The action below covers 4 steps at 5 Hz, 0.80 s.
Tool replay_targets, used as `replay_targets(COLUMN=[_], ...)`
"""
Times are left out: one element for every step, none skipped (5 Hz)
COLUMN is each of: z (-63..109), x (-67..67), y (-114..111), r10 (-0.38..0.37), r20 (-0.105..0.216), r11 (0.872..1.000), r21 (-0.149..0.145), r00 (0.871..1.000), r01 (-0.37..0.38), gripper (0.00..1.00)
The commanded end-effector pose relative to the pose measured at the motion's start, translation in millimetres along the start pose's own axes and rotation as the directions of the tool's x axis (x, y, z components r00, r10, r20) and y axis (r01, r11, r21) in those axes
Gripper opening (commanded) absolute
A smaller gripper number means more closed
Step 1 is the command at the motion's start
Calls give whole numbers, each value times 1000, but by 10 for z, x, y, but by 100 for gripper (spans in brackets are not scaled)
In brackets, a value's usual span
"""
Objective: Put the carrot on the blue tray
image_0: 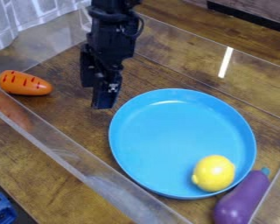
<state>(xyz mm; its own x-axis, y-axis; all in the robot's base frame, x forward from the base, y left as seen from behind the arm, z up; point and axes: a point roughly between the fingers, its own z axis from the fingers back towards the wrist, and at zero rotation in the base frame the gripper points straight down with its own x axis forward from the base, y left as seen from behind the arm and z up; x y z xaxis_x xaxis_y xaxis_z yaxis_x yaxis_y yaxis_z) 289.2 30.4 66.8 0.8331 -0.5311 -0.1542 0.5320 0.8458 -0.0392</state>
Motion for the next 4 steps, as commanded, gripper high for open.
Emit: replay_targets(z=[41, 2, -24, -53], x=[-17, -27, -55, -72], y=[79, 107, 165, 209], r10=[-15, -39, -59, -77], r20=[19, 15, 10, 9], r11=[1000, 999, 998, 996], r21=[22, 24, 33, 40], r00=[1000, 999, 998, 997], r01=[14, 39, 59, 77], gripper=[100, 100, 100, 100])
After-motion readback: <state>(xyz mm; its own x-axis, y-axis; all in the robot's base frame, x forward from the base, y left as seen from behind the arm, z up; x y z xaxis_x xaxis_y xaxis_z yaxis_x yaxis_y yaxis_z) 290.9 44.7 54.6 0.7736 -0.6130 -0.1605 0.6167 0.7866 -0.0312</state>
